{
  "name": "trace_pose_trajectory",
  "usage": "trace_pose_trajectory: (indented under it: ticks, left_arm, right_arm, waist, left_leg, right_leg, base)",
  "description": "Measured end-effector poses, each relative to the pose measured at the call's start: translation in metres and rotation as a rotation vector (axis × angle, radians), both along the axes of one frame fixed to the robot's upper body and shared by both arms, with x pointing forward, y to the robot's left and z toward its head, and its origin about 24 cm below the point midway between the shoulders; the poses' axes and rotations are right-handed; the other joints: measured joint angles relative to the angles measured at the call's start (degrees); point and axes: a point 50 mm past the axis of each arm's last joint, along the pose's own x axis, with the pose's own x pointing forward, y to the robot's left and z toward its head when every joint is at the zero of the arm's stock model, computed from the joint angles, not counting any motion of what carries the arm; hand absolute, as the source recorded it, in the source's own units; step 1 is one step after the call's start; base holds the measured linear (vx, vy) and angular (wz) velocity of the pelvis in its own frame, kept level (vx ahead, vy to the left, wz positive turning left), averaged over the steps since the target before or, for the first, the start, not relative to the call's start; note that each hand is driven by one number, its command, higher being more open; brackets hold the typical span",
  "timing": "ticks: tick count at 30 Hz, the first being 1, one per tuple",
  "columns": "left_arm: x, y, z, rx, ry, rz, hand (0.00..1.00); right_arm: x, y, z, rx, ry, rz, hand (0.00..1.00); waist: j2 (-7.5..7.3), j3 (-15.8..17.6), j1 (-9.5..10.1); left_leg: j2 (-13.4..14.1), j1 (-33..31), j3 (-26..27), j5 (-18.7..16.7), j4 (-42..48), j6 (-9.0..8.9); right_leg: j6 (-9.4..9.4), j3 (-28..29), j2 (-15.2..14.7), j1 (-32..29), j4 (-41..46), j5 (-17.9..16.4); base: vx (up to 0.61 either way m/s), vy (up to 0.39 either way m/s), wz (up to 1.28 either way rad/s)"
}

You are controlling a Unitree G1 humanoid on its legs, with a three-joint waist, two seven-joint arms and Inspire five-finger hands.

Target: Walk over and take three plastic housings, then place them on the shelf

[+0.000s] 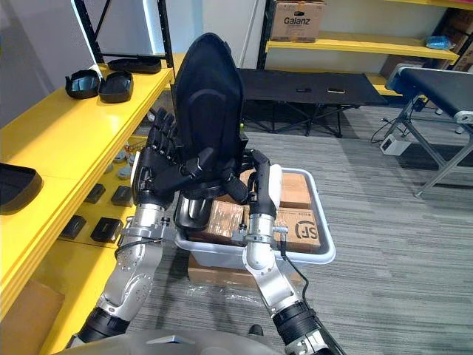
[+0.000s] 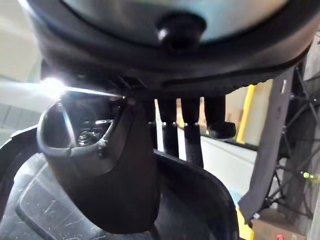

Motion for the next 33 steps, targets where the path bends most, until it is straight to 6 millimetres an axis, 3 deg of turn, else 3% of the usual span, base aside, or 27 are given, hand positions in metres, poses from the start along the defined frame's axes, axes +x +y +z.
trace_pose_trajectory:
  ticks: [9, 10, 17, 26, 33]
  left_arm:
    - [0.004, 0.007, -0.016, 0.073, 0.104, -0.002, 1.0]
    - [0.005, 0.008, -0.02, 0.079, 0.123, 0.0, 0.0]
    - [0.007, 0.008, -0.059, 0.059, 0.346, -0.084, 0.0]
    - [0.013, 0.012, -0.069, -0.252, 0.417, -0.195, 0.0]
    - [0.012, 0.008, -0.066, -0.461, 0.379, -0.265, 0.0]
  right_arm:
    - [0.0, -0.001, -0.004, -0.037, 0.026, 0.041, 0.0]
    - [0.0, 0.0, -0.004, -0.039, 0.028, 0.052, 0.0]
    - [-0.001, 0.01, -0.004, -0.046, 0.034, 0.107, 0.0]
    - [-0.001, 0.018, 0.005, -0.024, -0.041, 0.167, 0.0]
    - [-0.001, 0.029, 0.021, 0.033, -0.14, 0.214, 0.0]
  waist:
    - [0.19, -0.1, -0.12]
    - [0.28, -0.2, -0.13]
    - [1.01, -0.7, -0.04]
    - [0.95, -0.7, -0.23]
    - [-0.13, -0.1, -0.26]
  left_leg:
    - [0.0, 0.7, 0.5, -0.3, 0.0, -0.13]
    - [0.0, 0.7, 0.5, -0.3, 0.0, -0.14]
    - [0.0, 0.7, 0.5, -0.4, 0.0, -0.16]
    - [0.1, 0.8, 0.4, -0.4, 0.1, -0.12]
    - [0.2, 0.8, 0.4, -0.5, 0.1, -0.08]
  right_leg:
    - [-0.12, 0.4, 0.0, 0.0, 0.0, -0.1]
    - [-0.12, 0.4, 0.0, 0.0, 0.0, -0.1]
    - [-0.12, 0.4, 0.0, 0.4, 0.0, -0.1]
    - [0.27, 0.2, 0.0, 0.7, 0.0, 0.2]
    - [0.24, 0.0, 0.0, 0.8, 0.0, 0.2]
  base:
    - [0.0, 0.0, -0.02]
    - [0.0, 0.0, 0.0]
    - [0.0, 0.0, 0.0]
    - [0.0, 0.0, 0.01]
    - [0.0, 0.0, 0.01]
